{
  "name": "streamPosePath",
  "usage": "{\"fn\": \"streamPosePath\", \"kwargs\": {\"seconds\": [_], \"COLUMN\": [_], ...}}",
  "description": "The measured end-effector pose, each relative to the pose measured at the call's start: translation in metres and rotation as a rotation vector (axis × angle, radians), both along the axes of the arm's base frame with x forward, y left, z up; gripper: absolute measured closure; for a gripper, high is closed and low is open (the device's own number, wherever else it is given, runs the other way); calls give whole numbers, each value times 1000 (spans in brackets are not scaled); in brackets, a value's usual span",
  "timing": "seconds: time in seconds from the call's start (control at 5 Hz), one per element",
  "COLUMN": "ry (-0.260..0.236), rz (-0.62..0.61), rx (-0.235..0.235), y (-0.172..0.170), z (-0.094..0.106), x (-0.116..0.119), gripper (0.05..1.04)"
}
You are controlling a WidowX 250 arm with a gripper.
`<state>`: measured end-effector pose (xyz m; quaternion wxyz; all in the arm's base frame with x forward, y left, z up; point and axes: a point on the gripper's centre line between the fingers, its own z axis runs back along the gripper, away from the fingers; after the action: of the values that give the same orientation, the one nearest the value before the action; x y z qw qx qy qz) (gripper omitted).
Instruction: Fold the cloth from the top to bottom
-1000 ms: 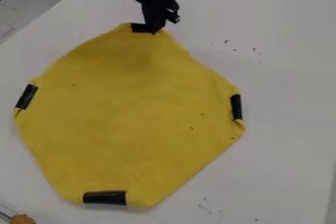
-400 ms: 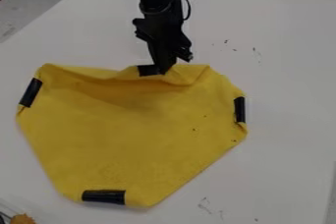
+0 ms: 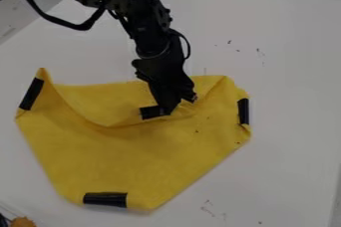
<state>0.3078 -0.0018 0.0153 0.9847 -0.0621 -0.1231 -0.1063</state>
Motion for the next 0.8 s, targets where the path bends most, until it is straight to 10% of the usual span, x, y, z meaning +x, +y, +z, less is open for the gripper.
{"fn": "streamPosePath", "kwargs": {"seconds": [0.8], "ry": [161], "rz": [120], "rx": [-55], "y": [-57], "z": [25], "x": [-41], "gripper": [84]}}
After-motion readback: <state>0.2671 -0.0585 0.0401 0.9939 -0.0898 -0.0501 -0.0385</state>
